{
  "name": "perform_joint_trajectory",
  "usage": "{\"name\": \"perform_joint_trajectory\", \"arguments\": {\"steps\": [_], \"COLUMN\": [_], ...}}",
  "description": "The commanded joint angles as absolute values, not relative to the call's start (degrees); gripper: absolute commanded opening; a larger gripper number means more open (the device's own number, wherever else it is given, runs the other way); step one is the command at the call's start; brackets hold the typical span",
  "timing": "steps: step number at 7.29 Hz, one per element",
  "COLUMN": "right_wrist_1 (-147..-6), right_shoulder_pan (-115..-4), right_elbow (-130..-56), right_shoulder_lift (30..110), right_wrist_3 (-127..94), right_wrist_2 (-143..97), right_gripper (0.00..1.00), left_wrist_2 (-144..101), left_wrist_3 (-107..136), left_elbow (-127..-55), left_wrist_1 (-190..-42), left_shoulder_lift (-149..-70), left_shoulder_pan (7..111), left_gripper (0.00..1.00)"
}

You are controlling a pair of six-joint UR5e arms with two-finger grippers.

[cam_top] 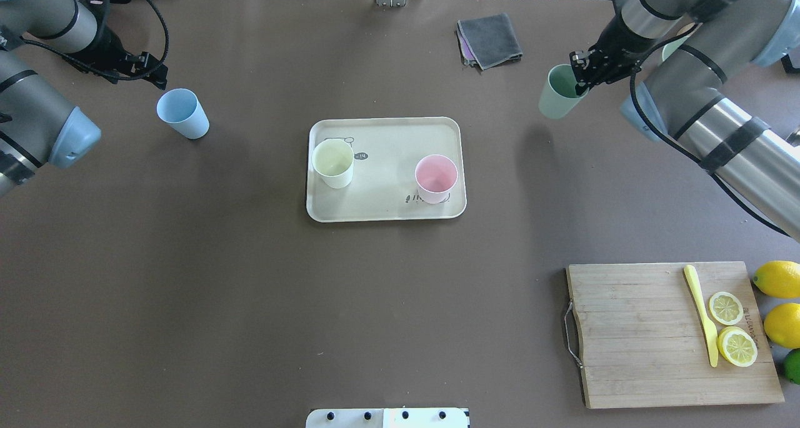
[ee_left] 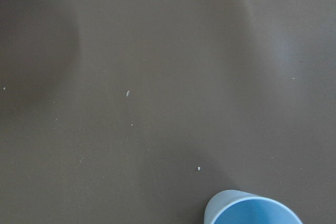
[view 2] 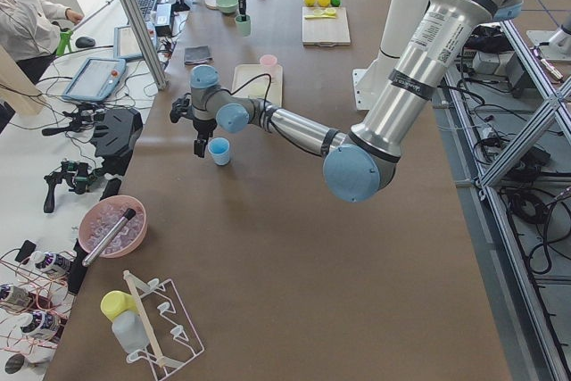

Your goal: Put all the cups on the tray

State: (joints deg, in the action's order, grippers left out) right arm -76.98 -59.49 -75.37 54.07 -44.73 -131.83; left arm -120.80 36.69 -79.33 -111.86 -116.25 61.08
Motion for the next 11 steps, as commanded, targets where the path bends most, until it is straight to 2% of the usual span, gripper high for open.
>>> {"name": "perform_joint_trajectory", "arguments": {"steps": [1, 3, 4, 5, 7, 9, 10, 11], "right_wrist_1": [-77.7, -77.7, -77.6, -77.6, -77.6, -77.6, -77.6, -77.6], "right_shoulder_pan": [-53.9, -50.3, -48.9, -47.7, -46.0, -44.7, -44.6, -44.7], "right_elbow": [-75.1, -74.7, -74.7, -74.7, -74.7, -74.7, -74.7, -74.8], "right_shoulder_lift": [47.5, 44.3, 44.2, 43.8, 43.8, 43.8, 43.9, 43.9], "right_wrist_3": [-55.5, -60.1, -60.6, -60.9, -61.1, -61.1, -61.0, -61.0], "right_wrist_2": [-130.5, -125.7, -125.4, -124.7, -122.8, -120.5, -120.5, -120.5], "right_gripper": [0.0, 0.0, 0.0, 0.0, 0.0, 0.0, 0.99, 1.0], "left_wrist_2": [-120.8, -121.5, -121.6, -121.7, -127.1, -128.1, -127.5, -127.4], "left_wrist_3": [36.9, 37.1, 37.1, 37.2, 41.2, 49.3, 53.7, 56.4], "left_elbow": [-78.4, -76.8, -76.1, -76.3, -77.0, -76.9, -76.2, -75.2], "left_wrist_1": [-113.6, -114.2, -114.3, -114.3, -113.4, -111.6, -111.6, -111.6], "left_shoulder_lift": [-114.8, -115.4, -115.7, -115.8, -119.2, -125.9, -129.0, -131.3], "left_shoulder_pan": [59.3, 58.3, 58.2, 58.1, 58.0, 56.5, 53.6, 51.5], "left_gripper": [0.89, 0.84, 0.57, 0.01, 0.0, 0.0, 0.0, 0.0]}}
